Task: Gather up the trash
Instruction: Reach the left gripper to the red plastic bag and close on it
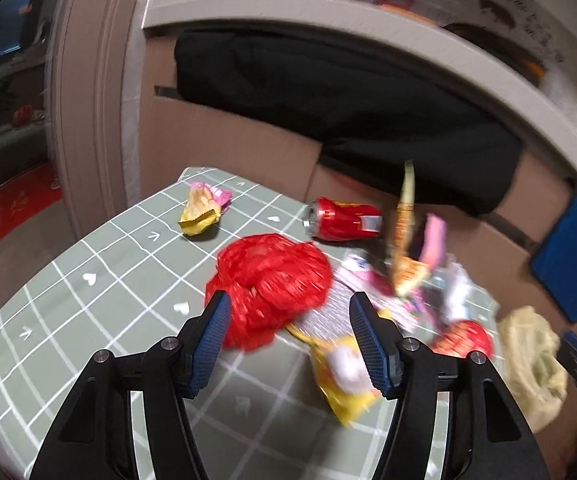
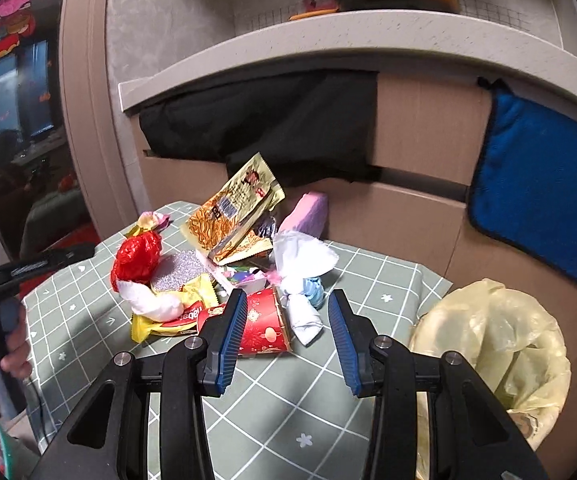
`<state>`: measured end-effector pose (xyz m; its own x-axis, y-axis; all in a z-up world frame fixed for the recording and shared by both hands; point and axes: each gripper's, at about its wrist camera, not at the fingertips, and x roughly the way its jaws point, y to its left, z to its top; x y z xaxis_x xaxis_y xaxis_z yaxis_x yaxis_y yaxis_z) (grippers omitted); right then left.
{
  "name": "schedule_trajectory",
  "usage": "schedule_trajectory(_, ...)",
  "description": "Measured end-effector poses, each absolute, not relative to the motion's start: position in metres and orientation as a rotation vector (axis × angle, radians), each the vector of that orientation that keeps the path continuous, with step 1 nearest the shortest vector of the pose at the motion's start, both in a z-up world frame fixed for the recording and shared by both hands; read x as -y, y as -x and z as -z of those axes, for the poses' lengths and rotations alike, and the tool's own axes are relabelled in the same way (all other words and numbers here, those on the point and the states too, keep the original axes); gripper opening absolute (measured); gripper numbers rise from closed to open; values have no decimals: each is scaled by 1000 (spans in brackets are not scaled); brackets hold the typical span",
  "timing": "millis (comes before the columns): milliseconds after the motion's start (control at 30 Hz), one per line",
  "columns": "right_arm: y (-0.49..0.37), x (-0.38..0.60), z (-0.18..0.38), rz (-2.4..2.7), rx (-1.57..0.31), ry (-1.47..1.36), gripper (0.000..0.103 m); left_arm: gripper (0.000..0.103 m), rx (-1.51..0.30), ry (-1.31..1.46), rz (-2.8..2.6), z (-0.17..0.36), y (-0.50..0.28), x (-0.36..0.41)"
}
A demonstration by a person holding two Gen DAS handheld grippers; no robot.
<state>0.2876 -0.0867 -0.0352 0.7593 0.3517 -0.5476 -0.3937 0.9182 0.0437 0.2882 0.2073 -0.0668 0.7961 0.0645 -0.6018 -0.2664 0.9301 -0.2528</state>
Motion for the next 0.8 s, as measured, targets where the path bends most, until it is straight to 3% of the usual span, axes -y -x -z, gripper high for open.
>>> schedule_trajectory(233, -292, 85, 45, -404, -615, 121, 41, 62, -698, 505, -298, 100, -335, -237)
schedule_trajectory(600, -303, 76, 51, -449, -672, 129, 41, 67, -787, 501, -315, 118, -347, -242)
schedule_trajectory(700, -303, 73, 54, -457, -687, 131, 41, 64, -790, 532, -288, 119, -343, -248)
schedule_trajectory(800, -303, 71, 54, -466, -695, 130, 41, 49, -771, 499, -258, 116, -335, -242)
